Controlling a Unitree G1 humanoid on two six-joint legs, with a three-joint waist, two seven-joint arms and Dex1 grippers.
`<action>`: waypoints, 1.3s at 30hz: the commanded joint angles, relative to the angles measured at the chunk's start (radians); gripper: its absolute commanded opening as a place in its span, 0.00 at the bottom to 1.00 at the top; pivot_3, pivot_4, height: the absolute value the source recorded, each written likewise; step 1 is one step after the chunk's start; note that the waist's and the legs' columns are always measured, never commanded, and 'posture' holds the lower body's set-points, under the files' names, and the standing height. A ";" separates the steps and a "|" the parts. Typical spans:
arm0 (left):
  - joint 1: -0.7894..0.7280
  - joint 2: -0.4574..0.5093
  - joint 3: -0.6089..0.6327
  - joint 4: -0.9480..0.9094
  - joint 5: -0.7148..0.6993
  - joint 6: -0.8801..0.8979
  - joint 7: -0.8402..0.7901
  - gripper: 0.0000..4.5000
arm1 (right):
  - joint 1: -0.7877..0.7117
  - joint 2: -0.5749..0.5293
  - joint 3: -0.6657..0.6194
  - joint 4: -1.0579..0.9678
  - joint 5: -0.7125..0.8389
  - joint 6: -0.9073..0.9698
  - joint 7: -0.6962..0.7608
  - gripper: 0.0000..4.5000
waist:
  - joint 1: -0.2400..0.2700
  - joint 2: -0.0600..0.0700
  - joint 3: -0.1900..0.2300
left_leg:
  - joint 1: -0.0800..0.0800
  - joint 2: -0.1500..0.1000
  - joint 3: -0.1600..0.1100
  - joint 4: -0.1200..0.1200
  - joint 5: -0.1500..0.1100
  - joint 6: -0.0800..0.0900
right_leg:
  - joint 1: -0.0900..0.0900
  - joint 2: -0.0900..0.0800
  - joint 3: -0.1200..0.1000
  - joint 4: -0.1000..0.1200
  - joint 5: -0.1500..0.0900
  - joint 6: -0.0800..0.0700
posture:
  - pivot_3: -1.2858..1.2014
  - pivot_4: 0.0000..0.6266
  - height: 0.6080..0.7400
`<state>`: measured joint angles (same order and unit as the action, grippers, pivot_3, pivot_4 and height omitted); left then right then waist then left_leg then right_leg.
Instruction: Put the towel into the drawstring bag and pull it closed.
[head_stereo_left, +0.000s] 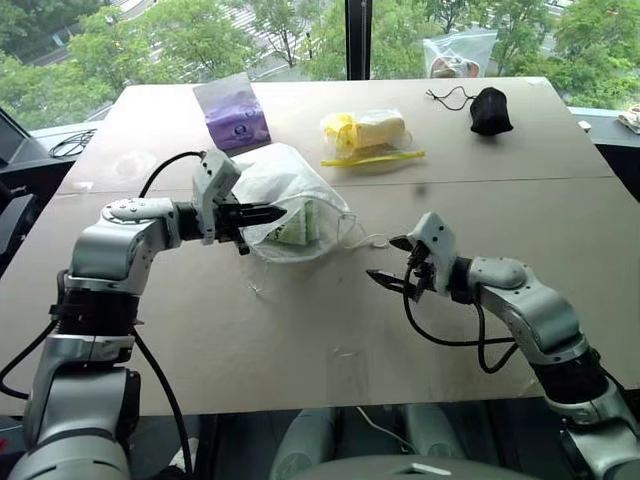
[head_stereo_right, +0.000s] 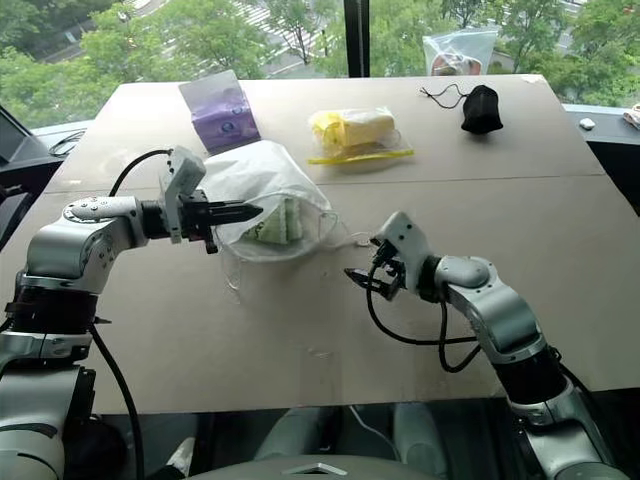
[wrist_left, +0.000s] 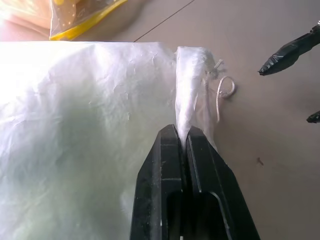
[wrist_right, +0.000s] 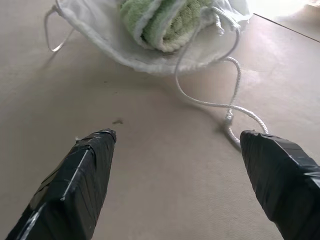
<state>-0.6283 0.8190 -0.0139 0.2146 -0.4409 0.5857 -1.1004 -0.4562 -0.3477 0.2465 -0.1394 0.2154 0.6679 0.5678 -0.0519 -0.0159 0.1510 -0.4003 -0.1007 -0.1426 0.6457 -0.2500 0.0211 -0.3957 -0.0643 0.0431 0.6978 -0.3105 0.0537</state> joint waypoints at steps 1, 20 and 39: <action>-0.037 0.006 -0.001 0.017 0.044 -0.058 -0.019 0.00 | -0.113 0.102 0.040 0.223 -0.068 -0.116 -0.046 0.94 | -0.001 0.000 0.000 | 0.000 0.000 0.000 0.000 0.000 0.000 | 0.000 0.000 0.000 0.000 0.000 0.000 | 0.52 0.24 1.00; 0.119 0.011 0.179 -0.122 -0.057 -0.001 0.026 0.06 | -0.184 0.173 0.031 0.554 -0.135 -0.317 0.051 0.00 | -0.013 -0.001 -0.001 | 0.001 -0.001 -0.002 0.004 0.000 0.000 | 0.002 -0.001 -0.002 0.001 0.000 0.000 | 0.52 0.24 1.00; 0.548 -0.081 0.258 -0.232 0.009 -0.063 0.193 0.99 | 0.038 0.164 -0.037 0.034 0.032 -0.064 0.055 0.00 | 0.019 0.000 -0.001 | 0.001 -0.001 -0.004 0.001 0.000 -0.001 | 0.001 0.000 0.001 0.000 0.001 -0.001 | 0.52 0.24 1.00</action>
<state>-0.0835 0.7400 0.2974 0.0262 -0.4985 0.6016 -0.9330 -0.4192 -0.1821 0.2166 -0.0419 0.2319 0.5927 0.6263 -0.0326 -0.0155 0.1498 -0.3990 -0.1014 -0.1477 0.6468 -0.2502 0.0206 -0.3944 -0.0640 0.0429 0.6974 -0.3095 0.0523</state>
